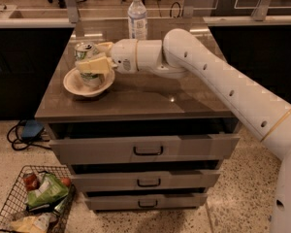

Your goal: Place 7up can into paper bowl

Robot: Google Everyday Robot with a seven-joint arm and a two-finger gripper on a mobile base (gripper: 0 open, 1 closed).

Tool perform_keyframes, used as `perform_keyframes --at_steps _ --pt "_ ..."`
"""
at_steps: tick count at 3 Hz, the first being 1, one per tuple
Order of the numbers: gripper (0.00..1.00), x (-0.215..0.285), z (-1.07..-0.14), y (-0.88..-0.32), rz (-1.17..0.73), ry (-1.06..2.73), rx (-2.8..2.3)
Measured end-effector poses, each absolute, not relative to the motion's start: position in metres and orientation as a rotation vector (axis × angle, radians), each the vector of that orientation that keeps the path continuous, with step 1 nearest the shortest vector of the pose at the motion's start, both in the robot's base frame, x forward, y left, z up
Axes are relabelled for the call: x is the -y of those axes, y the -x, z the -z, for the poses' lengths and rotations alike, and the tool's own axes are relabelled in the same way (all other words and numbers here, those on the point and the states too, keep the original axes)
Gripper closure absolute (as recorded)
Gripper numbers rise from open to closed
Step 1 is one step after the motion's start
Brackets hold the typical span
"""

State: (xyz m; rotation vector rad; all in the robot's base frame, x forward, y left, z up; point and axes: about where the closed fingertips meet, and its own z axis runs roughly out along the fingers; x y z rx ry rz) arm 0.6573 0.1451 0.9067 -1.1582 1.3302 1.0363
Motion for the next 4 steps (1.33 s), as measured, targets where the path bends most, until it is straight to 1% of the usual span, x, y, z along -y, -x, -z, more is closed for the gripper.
perform_keyframes --at_steps 2,3,4 --pt "0.08 -0.1504 -0.907 -0.655 -1.043 1.165 -1.326" --pt "0.0 -0.152 -0.9071 -0.6543 -1.045 1.167 -1.324" --pt "0.0 -0.1521 -0.9071 -0.6543 -1.045 1.167 -1.324"
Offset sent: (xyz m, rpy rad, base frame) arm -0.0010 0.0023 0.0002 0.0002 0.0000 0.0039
